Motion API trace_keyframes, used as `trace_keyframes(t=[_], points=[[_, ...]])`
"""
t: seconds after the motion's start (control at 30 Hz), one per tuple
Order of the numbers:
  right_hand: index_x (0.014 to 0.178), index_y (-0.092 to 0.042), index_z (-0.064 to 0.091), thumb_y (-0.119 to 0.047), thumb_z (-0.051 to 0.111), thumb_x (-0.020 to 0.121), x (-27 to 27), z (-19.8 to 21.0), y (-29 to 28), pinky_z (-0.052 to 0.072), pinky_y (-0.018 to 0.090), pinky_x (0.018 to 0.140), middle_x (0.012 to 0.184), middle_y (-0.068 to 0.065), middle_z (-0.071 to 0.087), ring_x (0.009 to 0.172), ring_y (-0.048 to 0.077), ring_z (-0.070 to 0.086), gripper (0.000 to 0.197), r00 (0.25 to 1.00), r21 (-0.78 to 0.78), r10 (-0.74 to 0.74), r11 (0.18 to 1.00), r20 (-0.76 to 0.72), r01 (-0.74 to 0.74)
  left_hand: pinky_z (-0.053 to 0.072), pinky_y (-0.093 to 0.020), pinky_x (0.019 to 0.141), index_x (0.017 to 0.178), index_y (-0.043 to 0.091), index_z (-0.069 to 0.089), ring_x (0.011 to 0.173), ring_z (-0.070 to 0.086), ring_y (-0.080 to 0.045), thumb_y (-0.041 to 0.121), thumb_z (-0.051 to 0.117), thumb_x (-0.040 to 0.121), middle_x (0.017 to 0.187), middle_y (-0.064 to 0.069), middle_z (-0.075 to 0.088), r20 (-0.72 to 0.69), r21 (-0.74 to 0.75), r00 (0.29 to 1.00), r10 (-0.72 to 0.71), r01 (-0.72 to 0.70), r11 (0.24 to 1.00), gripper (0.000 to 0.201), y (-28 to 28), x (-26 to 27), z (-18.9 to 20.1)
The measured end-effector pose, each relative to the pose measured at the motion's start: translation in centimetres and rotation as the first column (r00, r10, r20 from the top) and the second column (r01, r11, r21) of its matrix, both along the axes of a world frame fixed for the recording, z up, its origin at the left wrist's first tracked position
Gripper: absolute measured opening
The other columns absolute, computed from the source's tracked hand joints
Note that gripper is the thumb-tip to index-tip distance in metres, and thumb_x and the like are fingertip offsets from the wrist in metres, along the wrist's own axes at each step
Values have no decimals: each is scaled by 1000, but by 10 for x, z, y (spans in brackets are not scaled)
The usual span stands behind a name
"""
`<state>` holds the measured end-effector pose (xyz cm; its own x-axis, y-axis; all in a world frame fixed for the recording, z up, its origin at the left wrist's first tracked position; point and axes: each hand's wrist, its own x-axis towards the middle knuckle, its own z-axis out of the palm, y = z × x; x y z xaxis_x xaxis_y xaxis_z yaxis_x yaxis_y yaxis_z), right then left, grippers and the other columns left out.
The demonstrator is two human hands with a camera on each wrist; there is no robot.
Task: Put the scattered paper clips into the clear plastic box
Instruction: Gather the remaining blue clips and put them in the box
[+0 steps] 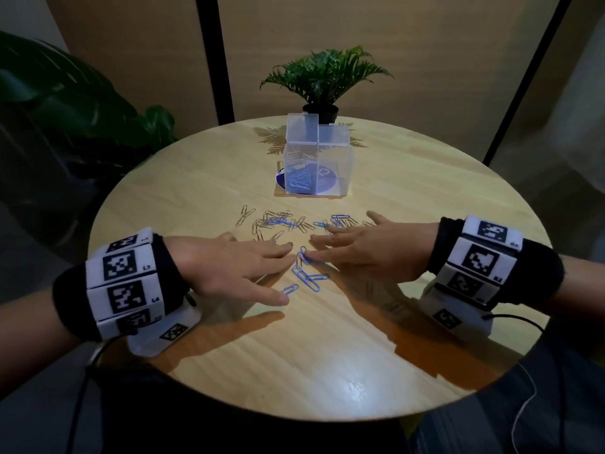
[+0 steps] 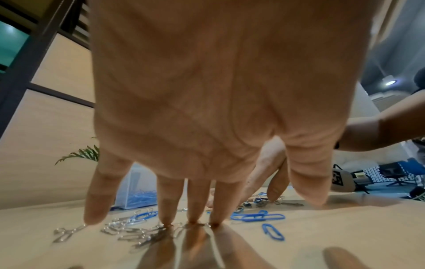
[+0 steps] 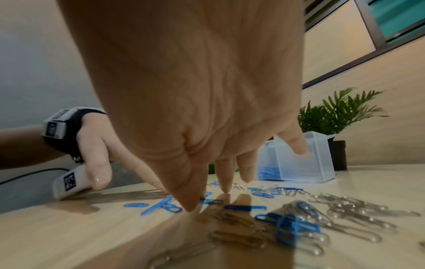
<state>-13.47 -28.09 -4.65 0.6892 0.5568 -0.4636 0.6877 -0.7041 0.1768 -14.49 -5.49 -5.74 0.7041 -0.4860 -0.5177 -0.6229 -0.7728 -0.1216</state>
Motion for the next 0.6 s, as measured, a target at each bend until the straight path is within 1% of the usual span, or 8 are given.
trace_keyframes(t=[0.1,0.2,0.3,0.37,0.43,0.53,0.6], points=[[150,-39,0,-37,20,102,-4,0,-5,10,63,114,160,-16,-2,149,12,-3,52,999,-32,22,999,29,-21,17,-48,115,149,34,-11,146,-8,-2,69,25,87,159,14,-15,28,12,999,25,-25,1000,80,4,-2,1],[151,-35,-3,-33,23,101,-12,-1,-9,12,56,116,160,-14,-5,149,12,1,56,999,-26,2,1000,-34,-3,16,-51,115,145,45,-15,147,-8,-7,71,25,85,159,13,-13,21,-1,999,24,-24,1000,77,5,-4,1],[150,-32,-8,-33,19,100,-15,-6,-3,14,52,117,161,-10,-9,149,12,5,57,999,29,-13,999,-32,14,17,-54,114,144,50,-12,147,-10,-9,72,23,83,159,12,-16,-12,24,1000,25,-25,999,73,3,-5,2],[150,-33,-8,-35,18,100,-11,-10,2,21,51,115,161,-8,-8,148,14,10,56,1000,58,5,998,10,-5,17,-54,114,143,51,-11,147,-9,-10,74,22,81,159,11,-16,-16,25,999,31,-31,999,74,3,-6,3],[151,-31,-6,-36,20,101,-5,-12,7,27,49,112,161,-6,-6,148,15,12,57,998,45,24,999,51,-26,16,-52,115,144,48,-12,147,-8,-10,75,24,80,159,10,-15,-18,14,999,41,-41,999,78,3,-8,4],[151,-31,-4,-35,23,102,3,-12,14,31,45,111,161,-7,-4,148,15,13,56,997,2,53,999,50,-53,16,-49,116,148,33,-12,147,-5,-9,75,30,79,160,10,-10,5,8,997,72,-72,997,92,3,-9,5],[151,-31,1,-36,24,102,8,-13,15,34,45,109,161,-9,0,146,15,17,55,996,-3,68,998,61,-68,15,-47,117,150,28,-11,147,-3,-10,75,33,80,160,9,-8,19,5,996,85,-85,996,94,3,-8,6]])
